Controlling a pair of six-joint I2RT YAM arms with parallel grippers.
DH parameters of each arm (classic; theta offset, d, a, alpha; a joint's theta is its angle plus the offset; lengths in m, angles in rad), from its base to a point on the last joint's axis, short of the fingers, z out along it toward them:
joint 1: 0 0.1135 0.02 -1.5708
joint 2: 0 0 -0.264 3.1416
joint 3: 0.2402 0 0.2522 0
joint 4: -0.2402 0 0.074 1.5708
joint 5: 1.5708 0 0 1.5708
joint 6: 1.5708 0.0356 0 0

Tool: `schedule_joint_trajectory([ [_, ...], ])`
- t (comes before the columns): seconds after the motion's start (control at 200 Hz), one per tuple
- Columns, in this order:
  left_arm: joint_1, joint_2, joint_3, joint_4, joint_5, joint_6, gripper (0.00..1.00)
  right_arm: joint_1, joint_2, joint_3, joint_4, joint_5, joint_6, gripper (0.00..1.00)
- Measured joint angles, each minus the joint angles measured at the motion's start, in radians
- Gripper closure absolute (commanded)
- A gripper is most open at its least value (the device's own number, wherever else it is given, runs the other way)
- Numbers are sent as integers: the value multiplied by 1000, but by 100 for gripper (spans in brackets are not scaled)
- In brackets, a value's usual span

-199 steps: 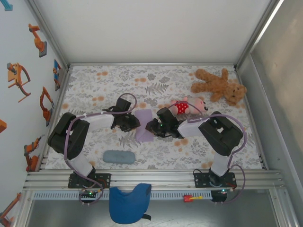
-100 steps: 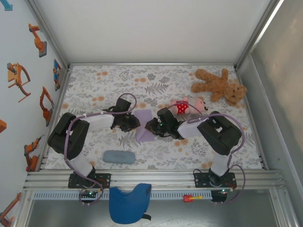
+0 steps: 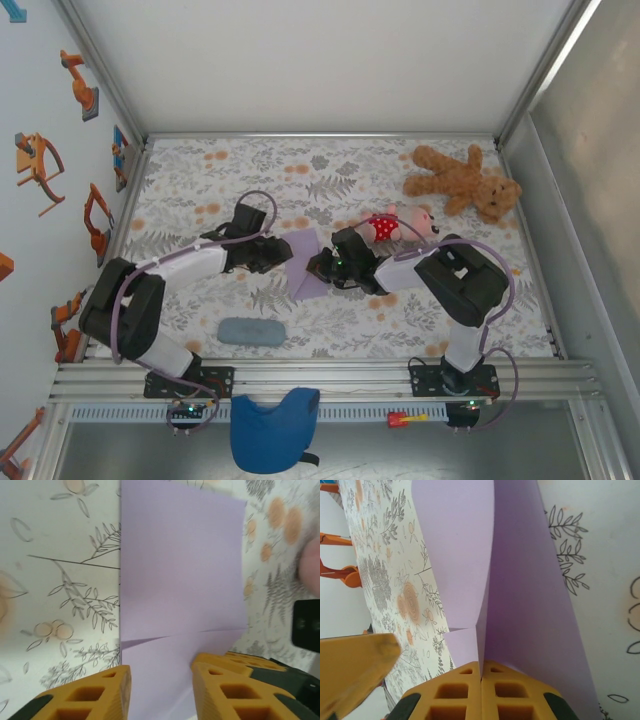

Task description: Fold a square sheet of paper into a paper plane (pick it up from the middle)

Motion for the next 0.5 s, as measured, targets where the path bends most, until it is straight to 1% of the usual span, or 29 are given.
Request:
schedule_joint_trajectory([
  [0.065, 16, -58, -24, -1, -4, -10, 47, -2, -16, 0, -5, 3, -27, 100],
  [0.12, 34, -114, -47, -1, -6, -20, 38, -6, -45, 0, -11, 2, -51, 100],
  [0.25, 74, -255, -98, 2, 0, -55, 21, -23, -164, 0, -11, 2, -112, 100],
  [0.416, 100, -418, -135, 55, 43, -108, 8, -62, -293, 17, 12, -27, -150, 100],
  [0.501, 101, -474, -142, 100, 75, -134, 4, -83, -330, 29, 35, -53, -150, 100],
])
